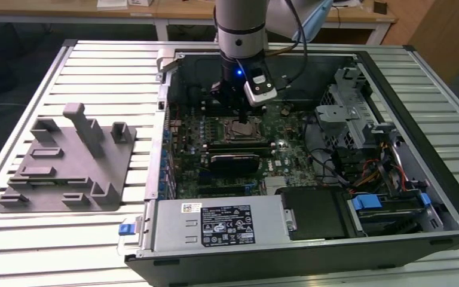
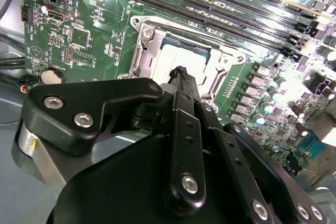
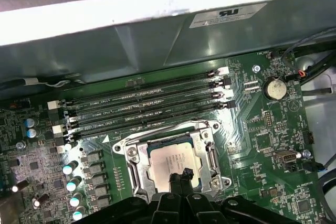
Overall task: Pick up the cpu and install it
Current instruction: 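Install the second cpu locking lever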
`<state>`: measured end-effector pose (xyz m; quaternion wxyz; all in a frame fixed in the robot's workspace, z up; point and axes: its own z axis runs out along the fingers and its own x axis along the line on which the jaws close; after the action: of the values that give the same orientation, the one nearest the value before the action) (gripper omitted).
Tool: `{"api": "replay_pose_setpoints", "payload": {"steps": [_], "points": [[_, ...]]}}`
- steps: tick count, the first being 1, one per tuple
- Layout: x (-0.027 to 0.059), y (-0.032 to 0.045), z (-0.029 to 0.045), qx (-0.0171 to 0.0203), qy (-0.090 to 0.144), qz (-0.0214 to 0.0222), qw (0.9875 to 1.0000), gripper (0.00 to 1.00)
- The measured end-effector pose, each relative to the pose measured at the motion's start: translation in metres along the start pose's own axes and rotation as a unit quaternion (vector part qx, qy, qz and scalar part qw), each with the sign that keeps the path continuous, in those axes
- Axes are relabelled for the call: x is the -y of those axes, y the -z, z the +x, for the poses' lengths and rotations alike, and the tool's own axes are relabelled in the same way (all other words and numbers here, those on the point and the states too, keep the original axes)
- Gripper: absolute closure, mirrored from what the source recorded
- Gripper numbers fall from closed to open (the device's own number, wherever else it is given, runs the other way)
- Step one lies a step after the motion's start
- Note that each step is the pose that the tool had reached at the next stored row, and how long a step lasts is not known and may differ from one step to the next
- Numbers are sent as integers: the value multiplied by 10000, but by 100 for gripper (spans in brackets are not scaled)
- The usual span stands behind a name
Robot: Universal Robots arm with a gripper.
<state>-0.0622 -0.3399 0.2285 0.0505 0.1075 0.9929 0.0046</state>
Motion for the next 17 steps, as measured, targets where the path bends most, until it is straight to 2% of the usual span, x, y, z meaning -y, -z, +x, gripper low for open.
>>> {"api": "replay_pose_setpoints", "payload": {"steps": [10,17], "points": [[4,37,-5,0,1,0,10000,89],[84,36,-22,0,0,-1,10000,89]]}}
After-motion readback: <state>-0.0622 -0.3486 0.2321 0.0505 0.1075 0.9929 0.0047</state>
